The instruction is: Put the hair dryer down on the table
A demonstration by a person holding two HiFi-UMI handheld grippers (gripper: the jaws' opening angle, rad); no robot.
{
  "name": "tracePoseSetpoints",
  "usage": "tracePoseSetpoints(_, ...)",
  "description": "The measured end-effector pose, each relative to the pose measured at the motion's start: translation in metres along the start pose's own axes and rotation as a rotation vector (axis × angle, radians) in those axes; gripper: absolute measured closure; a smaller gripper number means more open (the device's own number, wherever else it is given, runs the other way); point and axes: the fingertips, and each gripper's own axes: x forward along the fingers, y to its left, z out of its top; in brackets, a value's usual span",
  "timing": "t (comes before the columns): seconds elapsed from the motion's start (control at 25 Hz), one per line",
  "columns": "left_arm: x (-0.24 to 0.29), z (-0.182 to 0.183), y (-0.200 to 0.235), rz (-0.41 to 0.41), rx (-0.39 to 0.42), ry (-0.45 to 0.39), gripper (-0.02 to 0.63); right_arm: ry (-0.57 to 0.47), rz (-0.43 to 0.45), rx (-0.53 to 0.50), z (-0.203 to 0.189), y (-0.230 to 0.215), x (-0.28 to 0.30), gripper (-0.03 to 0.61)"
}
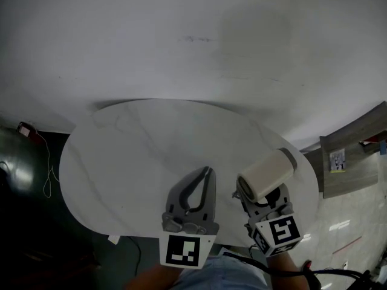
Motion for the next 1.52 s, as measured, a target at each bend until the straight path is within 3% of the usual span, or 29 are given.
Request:
tracePoseSetpoints(0.48,0.039,-0.039,0.029,-0.038,-0.040,0.096,0.597,0.084,-0.025,0.027,-0.031,-0.015,0.049,0.356)
tracePoseSetpoints(0.8,0.060,-0.059,0.025,-0.049,-0.074,0.143,0.597,0.105,-0.018,0.060,-0.040,-0.030,0.064,0.356)
tracePoseSetpoints(1.52,0.083,-0.088,0.064,0.036,-0.116,0.214,0.597,0.220,0.060,0.050,-0.062,-0.031,0.127,0.356)
